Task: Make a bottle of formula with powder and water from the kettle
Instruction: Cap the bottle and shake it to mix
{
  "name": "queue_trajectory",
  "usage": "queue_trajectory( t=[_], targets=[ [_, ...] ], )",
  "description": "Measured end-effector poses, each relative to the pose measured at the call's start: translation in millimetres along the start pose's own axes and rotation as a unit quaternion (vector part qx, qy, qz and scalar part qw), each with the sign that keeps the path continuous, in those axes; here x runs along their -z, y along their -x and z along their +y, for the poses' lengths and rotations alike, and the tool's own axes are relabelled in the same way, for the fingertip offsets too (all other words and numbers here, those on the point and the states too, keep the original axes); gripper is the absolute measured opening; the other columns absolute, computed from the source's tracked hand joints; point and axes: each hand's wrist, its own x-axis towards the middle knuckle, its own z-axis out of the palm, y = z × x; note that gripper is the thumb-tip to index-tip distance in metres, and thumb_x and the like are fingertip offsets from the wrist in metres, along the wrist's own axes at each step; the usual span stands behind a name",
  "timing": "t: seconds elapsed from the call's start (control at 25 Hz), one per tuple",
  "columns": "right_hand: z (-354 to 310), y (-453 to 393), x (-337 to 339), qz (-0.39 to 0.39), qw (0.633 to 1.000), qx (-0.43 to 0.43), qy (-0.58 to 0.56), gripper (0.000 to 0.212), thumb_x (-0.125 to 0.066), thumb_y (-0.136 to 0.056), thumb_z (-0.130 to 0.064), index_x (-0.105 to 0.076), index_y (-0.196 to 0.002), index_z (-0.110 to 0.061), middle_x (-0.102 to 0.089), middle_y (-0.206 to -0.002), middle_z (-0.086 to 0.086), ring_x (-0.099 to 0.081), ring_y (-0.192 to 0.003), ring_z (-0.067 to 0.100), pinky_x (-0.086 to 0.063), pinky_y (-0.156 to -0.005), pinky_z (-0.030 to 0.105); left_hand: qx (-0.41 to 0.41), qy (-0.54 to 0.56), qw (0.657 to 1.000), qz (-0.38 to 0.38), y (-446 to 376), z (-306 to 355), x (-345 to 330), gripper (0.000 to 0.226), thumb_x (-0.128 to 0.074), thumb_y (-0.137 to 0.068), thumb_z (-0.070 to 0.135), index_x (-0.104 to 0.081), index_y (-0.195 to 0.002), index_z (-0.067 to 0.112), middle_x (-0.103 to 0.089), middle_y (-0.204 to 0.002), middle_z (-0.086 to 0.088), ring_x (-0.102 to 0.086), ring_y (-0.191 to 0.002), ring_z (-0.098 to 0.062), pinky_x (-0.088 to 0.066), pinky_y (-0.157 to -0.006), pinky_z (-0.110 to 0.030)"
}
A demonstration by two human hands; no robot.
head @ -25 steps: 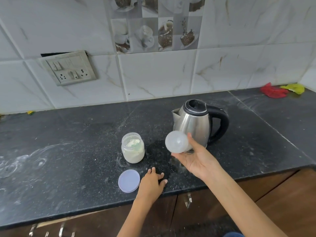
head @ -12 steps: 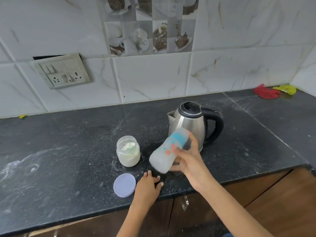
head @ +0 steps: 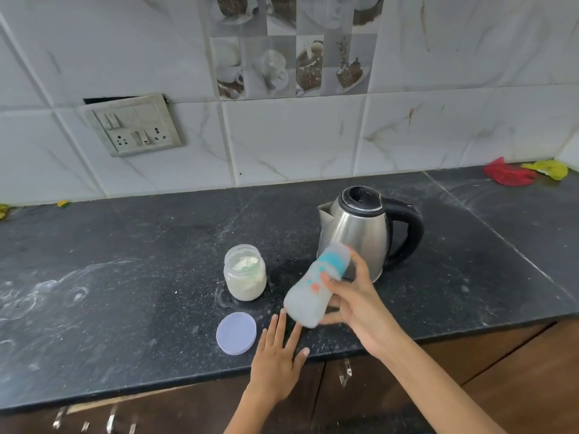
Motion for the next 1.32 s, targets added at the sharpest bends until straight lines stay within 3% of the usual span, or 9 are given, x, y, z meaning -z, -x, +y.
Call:
queue_trajectory(
  t=[0.24,0.36,0.48,0.56,0.76,1.0,1.12,1.24,1.32],
  targets=[
    [-2,-4,0,0.05,0.996,0.042,-0.058,0.071,-0.068,-0.083,-0.017,-0.03,-0.141,-0.036,-0.065,-0.12,0.007,-0.07,-0.102,0.03,-0.06,-0.065,0.048,0.018,0.002,1.0,0.018,-4,1,-8,0.059,-0.005,-0.099,0.052,-0.035,-0.141,0.024,-0.051,-0.139,-0.01,-0.051,-0.126,-0.027,-0.045,-0.099,-0.039],
    [7,10,-11,-0.04,0.998,-0.006,0.046,0.08,-0.072,-0.074,-0.018,-0.03,-0.139,-0.037,-0.073,-0.108,0.003,-0.073,-0.098,0.026,-0.061,-0.066,0.049,-0.009,-0.034,0.999,0.037,-4,-2,-7,0.082,0.01,-0.087,0.062,-0.022,-0.149,0.019,-0.024,-0.155,-0.012,-0.025,-0.142,-0.031,-0.018,-0.115,-0.04],
    [1,0,-2,0.042,0.997,0.055,-0.032,0.07,-0.068,-0.084,-0.015,-0.031,-0.14,-0.034,-0.062,-0.125,0.01,-0.072,-0.098,0.028,-0.061,-0.065,0.047,-0.023,-0.067,0.991,0.11,-6,0,-7,0.089,0.021,-0.078,0.066,-0.011,-0.151,0.025,0.003,-0.157,-0.008,-0.008,-0.146,-0.031,-0.004,-0.115,-0.037],
    [0,3,-3,0.03,0.998,0.04,-0.024,0.072,-0.069,-0.082,-0.016,-0.031,-0.14,-0.035,-0.062,-0.125,0.009,-0.072,-0.098,0.028,-0.061,-0.064,0.046,-0.023,-0.051,0.996,0.068,-4,1,-9,0.094,0.024,-0.073,0.068,-0.005,-0.151,0.025,0.009,-0.156,-0.005,0.001,-0.147,-0.029,0.004,-0.114,-0.036],
    [4,4,2,0.065,0.994,0.072,-0.045,0.074,-0.072,-0.075,-0.021,-0.037,-0.139,-0.031,-0.065,-0.123,0.009,-0.072,-0.098,0.027,-0.061,-0.066,0.046,0.011,-0.006,1.0,0.004,-4,-4,-3,0.063,-0.005,-0.099,0.053,-0.046,-0.137,0.023,-0.05,-0.139,-0.011,-0.049,-0.127,-0.027,-0.043,-0.096,-0.039],
    [11,12,-4,0.029,0.999,0.029,0.006,0.07,-0.073,-0.076,-0.017,-0.039,-0.134,-0.034,-0.072,-0.112,0.009,-0.074,-0.093,0.029,-0.061,-0.066,0.049,-0.016,-0.039,0.998,0.038,-3,-4,-3,0.079,0.008,-0.091,0.059,-0.039,-0.143,0.022,-0.036,-0.151,-0.008,-0.035,-0.138,-0.029,-0.03,-0.111,-0.04],
    [7,6,-6,0.082,0.994,0.044,-0.063,0.066,-0.071,-0.081,-0.018,-0.039,-0.137,-0.033,-0.066,-0.122,0.01,-0.073,-0.095,0.027,-0.061,-0.066,0.045,0.003,-0.035,0.999,0.037,-4,-3,-9,0.064,-0.005,-0.098,0.053,-0.046,-0.137,0.023,-0.051,-0.14,-0.011,-0.052,-0.125,-0.028,-0.046,-0.095,-0.041],
    [13,12,-15,0.017,1.0,0.01,0.013,0.082,-0.078,-0.068,-0.021,-0.037,-0.138,-0.035,-0.071,-0.113,0.009,-0.073,-0.096,0.03,-0.06,-0.07,0.052,-0.023,-0.021,0.998,0.058,-1,-3,-4,0.07,-0.005,-0.095,0.058,-0.037,-0.144,0.02,-0.034,-0.151,-0.008,-0.035,-0.138,-0.03,-0.022,-0.112,-0.038],
    [10,5,-9,0.055,0.997,0.048,-0.036,0.074,-0.074,-0.073,-0.021,-0.039,-0.137,-0.032,-0.07,-0.116,0.007,-0.074,-0.095,0.029,-0.061,-0.067,0.048,-0.018,-0.023,0.997,0.065,-3,-5,-6,0.071,-0.001,-0.096,0.056,-0.044,-0.14,0.021,-0.036,-0.149,-0.008,-0.043,-0.133,-0.028,-0.034,-0.107,-0.038]
  ],
)
